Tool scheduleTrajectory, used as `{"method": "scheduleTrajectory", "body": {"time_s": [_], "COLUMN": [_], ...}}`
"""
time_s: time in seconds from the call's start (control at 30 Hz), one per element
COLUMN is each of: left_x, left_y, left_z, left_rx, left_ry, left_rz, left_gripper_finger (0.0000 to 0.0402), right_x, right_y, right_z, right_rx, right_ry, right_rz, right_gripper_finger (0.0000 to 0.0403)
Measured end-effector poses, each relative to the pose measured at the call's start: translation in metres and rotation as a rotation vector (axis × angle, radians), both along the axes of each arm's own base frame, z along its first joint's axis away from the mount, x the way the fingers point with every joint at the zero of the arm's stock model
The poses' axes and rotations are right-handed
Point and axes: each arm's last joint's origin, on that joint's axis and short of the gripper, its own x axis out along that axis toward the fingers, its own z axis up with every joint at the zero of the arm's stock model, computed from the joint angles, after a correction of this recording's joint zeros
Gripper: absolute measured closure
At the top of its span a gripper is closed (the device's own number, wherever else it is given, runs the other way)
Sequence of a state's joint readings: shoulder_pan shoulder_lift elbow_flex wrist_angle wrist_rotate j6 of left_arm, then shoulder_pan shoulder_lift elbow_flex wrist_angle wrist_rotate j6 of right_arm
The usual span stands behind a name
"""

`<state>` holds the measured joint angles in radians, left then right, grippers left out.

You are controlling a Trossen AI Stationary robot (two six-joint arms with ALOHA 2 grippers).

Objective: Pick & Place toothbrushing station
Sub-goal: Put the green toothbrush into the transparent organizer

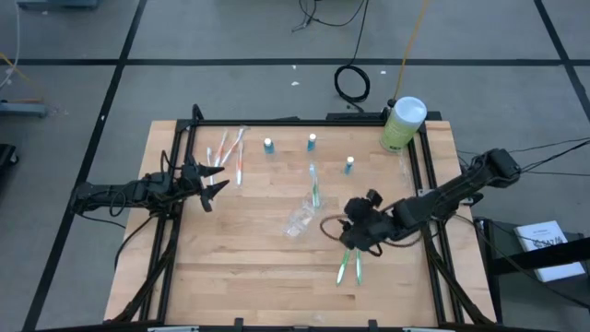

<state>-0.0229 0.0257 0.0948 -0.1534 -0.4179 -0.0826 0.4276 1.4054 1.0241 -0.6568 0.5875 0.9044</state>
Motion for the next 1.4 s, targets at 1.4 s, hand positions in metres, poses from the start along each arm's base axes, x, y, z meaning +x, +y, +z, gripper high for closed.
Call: {"method": "scheduleTrajectory", "body": {"time_s": [1.4], "left_x": [0.0], "left_y": [0.0], "left_z": [0.0], "left_rx": [0.0], "left_ry": [0.0], "left_rz": [0.0], "left_gripper_finger": [0.0167], "right_x": [-0.027], "right_y": [0.015], "right_z": [-0.084], "right_rx": [0.486], "right_ry": [0.206], "right_rz": [-0.289], "right_gripper_finger": [0.0239]}}
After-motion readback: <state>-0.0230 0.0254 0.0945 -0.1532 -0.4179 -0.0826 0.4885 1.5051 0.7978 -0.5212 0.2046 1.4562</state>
